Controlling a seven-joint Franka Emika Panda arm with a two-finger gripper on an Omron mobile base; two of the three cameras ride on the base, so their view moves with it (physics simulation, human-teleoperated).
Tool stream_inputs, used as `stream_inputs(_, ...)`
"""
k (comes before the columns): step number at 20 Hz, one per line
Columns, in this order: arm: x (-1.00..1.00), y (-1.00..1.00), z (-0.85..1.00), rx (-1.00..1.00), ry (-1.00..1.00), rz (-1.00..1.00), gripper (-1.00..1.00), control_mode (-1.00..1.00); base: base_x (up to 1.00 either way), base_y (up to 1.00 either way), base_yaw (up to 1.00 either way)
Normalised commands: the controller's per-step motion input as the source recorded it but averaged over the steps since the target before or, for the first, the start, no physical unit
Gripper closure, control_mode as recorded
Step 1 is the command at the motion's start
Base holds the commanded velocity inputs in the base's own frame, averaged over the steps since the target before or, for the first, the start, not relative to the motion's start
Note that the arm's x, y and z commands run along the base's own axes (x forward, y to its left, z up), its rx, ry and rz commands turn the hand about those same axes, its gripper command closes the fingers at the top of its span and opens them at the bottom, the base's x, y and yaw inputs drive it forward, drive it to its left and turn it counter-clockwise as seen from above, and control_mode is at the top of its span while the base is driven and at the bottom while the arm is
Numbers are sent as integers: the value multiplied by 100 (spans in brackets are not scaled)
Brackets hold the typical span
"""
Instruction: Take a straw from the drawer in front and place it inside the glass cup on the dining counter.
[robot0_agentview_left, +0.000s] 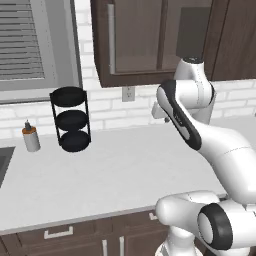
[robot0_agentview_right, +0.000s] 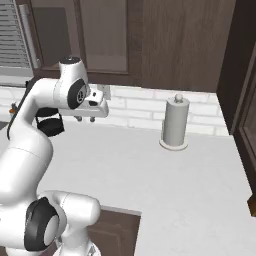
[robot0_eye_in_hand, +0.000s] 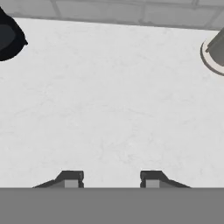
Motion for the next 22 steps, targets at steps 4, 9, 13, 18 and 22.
stream_inputs(4, 0, 0, 0, 0, 0, 0, -100, 100, -2, 0, 0)
stream_inputs(9, 0, 0, 0, 0, 0, 0, -100, 100, -92, 15, -3)
stream_inputs(13, 0, 0, 0, 0, 0, 0, -100, 100, -74, 35, -1)
stream_inputs(18, 0, 0, 0, 0, 0, 0, -100, 100, -9, 65, -23)
stream_inputs(22, 0, 0, 0, 0, 0, 0, -100, 100, 7, 75, -64)
